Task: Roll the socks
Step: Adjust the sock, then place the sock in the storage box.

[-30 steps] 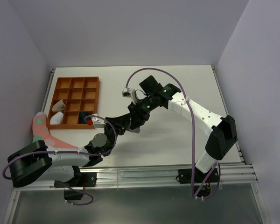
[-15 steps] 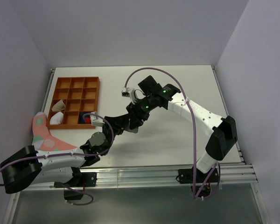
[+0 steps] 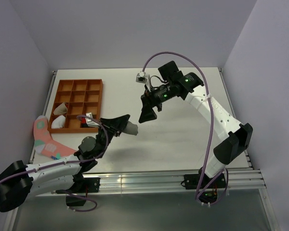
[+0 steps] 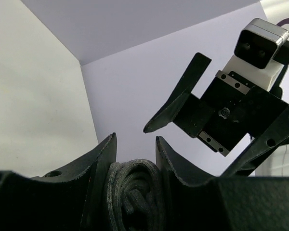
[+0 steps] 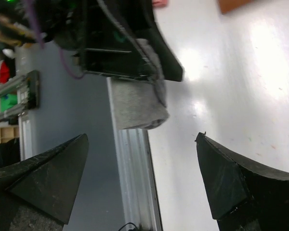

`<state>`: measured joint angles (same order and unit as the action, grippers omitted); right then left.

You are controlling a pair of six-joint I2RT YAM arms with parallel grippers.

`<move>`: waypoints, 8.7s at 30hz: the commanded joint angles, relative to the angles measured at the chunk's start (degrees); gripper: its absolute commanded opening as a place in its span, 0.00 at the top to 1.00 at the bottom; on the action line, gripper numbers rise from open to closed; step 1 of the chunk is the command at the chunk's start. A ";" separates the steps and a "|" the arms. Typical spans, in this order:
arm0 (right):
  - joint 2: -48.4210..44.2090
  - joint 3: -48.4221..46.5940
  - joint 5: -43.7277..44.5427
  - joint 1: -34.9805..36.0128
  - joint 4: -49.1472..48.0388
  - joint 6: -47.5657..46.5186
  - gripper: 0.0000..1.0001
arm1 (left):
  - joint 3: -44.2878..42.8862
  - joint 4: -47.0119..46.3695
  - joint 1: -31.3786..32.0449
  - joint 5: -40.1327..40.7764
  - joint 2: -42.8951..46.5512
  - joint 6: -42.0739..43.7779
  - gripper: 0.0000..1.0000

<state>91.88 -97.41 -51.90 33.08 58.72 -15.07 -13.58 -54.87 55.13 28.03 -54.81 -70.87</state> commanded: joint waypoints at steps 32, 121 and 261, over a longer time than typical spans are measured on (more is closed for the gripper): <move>2.78 -1.56 -10.06 5.94 -1.15 1.80 0.09 | -5.84 -13.68 -5.21 -18.98 -3.03 3.02 1.00; 6.03 -9.73 -1.89 1.72 -4.67 10.06 1.00 | 0.05 4.44 -5.04 -11.77 15.71 11.54 0.43; -13.82 7.14 21.82 1.03 -3.17 -5.32 0.20 | -22.52 50.19 -13.44 4.50 15.53 17.60 1.00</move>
<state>81.30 -91.18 -33.56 37.43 55.46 -17.56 -29.80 -13.61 46.81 31.57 -37.76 -55.83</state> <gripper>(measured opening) 0.798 0.412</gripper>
